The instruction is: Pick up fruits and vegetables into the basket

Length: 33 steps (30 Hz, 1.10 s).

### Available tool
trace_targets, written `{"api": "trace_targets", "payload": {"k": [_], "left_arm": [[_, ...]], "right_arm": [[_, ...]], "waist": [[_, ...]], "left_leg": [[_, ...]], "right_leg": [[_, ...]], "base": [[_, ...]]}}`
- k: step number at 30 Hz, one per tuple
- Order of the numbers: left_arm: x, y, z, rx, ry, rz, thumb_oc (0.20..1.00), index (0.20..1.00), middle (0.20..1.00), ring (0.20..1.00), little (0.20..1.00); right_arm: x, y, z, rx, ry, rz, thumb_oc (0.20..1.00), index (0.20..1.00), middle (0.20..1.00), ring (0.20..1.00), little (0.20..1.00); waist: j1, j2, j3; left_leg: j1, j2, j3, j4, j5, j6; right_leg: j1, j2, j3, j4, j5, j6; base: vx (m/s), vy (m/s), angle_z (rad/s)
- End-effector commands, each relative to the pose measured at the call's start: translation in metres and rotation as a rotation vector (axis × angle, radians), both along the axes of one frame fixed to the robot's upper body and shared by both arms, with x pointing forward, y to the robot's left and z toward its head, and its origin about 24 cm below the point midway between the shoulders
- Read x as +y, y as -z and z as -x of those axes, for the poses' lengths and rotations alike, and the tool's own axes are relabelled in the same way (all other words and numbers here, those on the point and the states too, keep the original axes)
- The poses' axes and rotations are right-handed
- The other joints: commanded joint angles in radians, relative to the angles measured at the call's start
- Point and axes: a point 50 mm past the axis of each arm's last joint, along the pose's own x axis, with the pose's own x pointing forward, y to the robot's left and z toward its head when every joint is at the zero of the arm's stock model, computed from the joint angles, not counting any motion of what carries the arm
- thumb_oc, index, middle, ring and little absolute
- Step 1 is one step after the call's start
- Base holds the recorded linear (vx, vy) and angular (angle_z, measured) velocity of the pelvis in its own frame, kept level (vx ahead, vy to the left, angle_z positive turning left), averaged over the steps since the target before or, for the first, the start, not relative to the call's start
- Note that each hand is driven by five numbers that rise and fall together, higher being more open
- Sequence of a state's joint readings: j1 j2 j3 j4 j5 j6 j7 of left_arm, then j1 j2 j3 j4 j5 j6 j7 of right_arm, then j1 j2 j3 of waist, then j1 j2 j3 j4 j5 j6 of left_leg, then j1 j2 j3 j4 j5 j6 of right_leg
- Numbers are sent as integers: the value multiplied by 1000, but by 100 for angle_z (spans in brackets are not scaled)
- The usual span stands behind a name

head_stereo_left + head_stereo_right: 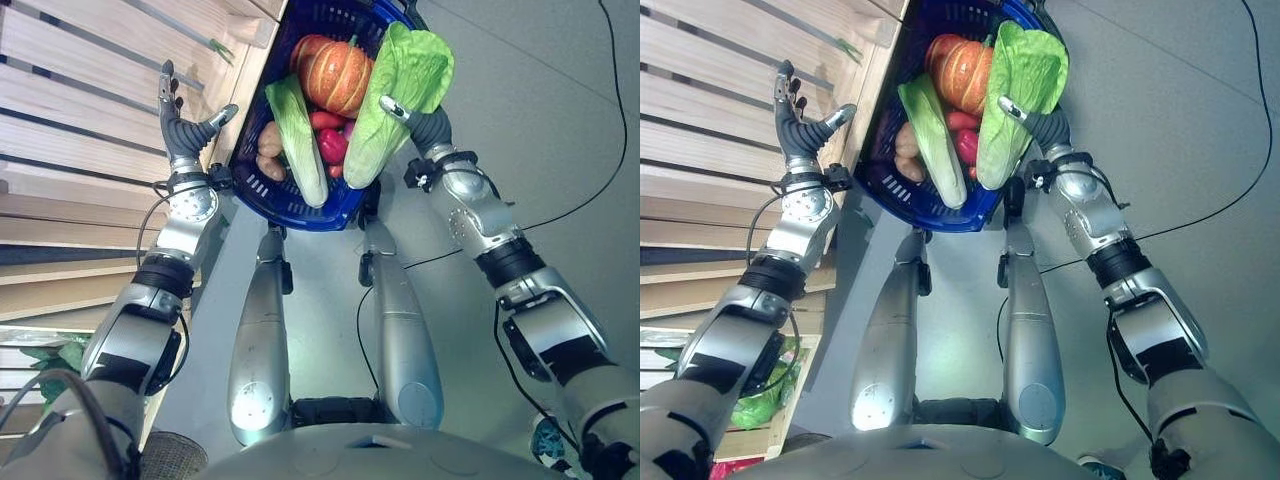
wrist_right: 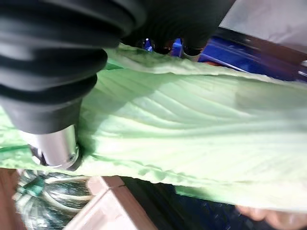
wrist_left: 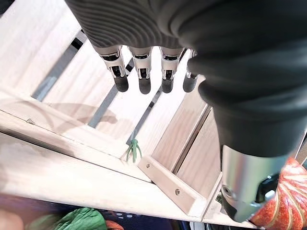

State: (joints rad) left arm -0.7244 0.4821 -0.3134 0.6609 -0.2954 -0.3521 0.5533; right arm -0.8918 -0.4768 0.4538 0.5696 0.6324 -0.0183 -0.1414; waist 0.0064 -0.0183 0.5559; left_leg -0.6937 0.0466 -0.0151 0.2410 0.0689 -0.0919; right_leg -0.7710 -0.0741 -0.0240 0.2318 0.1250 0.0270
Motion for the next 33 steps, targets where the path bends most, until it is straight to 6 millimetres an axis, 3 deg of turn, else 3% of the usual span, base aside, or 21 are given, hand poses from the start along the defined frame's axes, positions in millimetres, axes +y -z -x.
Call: {"api": "trace_targets", "payload": {"k": [1, 9, 22, 23, 24, 25, 26, 33], "left_arm": [[3, -6, 0, -32, 19, 0, 1000, 1000, 1000, 1000, 1000], [-10, -15, -10, -28, 92, -14, 1000, 1000, 1000, 1000, 1000], [-35, -7, -12, -33, 147, -7, 1000, 1000, 1000, 1000, 1000], [-36, -7, -12, -34, 148, -6, 1000, 1000, 1000, 1000, 1000], [-37, -7, -12, -36, 149, -4, 1000, 1000, 1000, 1000, 1000], [-38, -7, -12, -38, 150, -2, 1000, 1000, 1000, 1000, 1000], [-38, -6, -12, -38, 150, -2, 1000, 1000, 1000, 1000, 1000], [-45, -5, -10, -44, 151, 11, 1000, 1000, 1000, 1000, 1000]], "right_arm": [[-3, -12, -6, -25, 31, 86, 200, 200, 200, 200, 200], [-22, -6, -28, 142, 89, 33, 200, 200, 200, 200, 200], [-50, 24, -31, 375, 267, -11, 200, 200, 200, 200, 200], [-51, 25, -31, 385, 272, -13, 294, 294, 294, 294, 294], [-53, 27, -30, 401, 285, -19, 523, 523, 523, 523, 523], [-54, 29, -30, 414, 297, -24, 831, 831, 831, 831, 831], [-55, 30, -29, 422, 303, -24, 1000, 1000, 1000, 1000, 1000], [-64, 33, -27, 475, 360, 0, 1000, 1000, 1000, 1000, 1000]], "waist": [[14, 53, -36], [53, 83, -36], [82, 122, -36], [82, 123, -36], [82, 125, -36], [83, 126, -36], [83, 126, -36], [85, 135, -36]], "left_leg": [[-43, -91, -10, 8, 2, 19], [-49, -106, -26, 29, -5, 26], [-77, -125, -38, 51, -6, 37], [-78, -125, -38, 51, -6, 38], [-80, -126, -38, 52, -6, 38], [-80, -126, -39, 52, -5, 38], [-80, -126, -39, 51, -5, 38], [-88, -128, -41, 56, -3, 40]], "right_leg": [[24, 25, -88, 84, -112, 44], [14, 16, -108, 113, -122, 40], [-15, 7, -119, 141, -129, 33], [-17, 8, -119, 142, -129, 33], [-19, 8, -119, 143, -129, 33], [-20, 8, -118, 143, -129, 33], [-19, 8, -118, 143, -129, 33], [-29, 8, -115, 148, -127, 32]], "base": [[0, 0, 0], [16, -19, 8], [4, 6, 5], [0, 0, 0], [0, 0, 0], [0, 0, 0], [0, 0, 0], [0, 0, 0]]}}
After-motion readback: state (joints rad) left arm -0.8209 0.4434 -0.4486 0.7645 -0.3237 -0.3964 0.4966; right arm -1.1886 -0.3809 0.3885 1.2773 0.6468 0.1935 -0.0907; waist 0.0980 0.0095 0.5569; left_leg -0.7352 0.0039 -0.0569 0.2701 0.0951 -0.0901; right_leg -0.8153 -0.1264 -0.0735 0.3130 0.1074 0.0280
